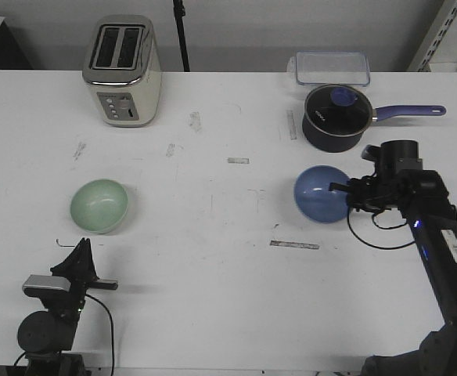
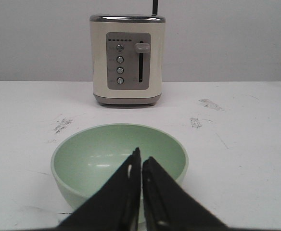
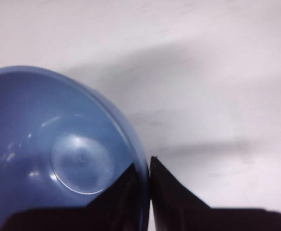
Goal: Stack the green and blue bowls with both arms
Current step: 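Slide the blue bowl with the right gripper toward the table center, then release the blue bowl and retract the right gripper to rest, then reach the left gripper to the rim of the pale green bowl, then close the left gripper on the green bowl rim and lift it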
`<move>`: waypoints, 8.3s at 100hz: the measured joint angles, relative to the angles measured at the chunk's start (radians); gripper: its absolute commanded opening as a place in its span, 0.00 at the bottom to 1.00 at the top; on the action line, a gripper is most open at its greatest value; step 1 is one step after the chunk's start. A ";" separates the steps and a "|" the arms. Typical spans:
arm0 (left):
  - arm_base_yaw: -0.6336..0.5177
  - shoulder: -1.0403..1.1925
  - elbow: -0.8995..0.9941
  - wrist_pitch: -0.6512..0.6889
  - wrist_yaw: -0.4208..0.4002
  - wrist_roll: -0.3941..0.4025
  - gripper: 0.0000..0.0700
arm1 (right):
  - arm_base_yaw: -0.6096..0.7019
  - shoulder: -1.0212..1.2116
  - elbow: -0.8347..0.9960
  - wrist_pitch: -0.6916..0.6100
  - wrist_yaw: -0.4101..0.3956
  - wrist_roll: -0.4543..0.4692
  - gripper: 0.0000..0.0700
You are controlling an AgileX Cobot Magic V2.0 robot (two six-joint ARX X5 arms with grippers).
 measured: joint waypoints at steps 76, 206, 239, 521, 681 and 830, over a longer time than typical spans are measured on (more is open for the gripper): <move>0.000 0.000 0.000 0.000 0.000 0.000 0.00 | 0.527 0.153 0.000 0.176 0.134 0.365 0.01; 0.000 0.000 0.000 0.000 0.000 0.000 0.00 | 0.529 0.097 -0.072 0.276 0.143 0.380 0.60; 0.000 0.000 0.000 0.000 0.000 0.000 0.00 | 0.522 -0.098 -0.085 0.337 0.364 0.171 0.59; 0.000 0.084 0.154 -0.045 0.005 -0.053 0.00 | 0.050 -1.436 -1.026 0.888 0.190 -0.196 0.00; 0.333 1.441 1.285 -1.094 0.132 -0.170 0.57 | 0.050 -1.436 -1.027 0.888 0.190 -0.196 0.01; 0.287 1.686 1.295 -1.030 0.274 -0.169 0.00 | 0.050 -1.436 -1.027 0.888 0.190 -0.196 0.01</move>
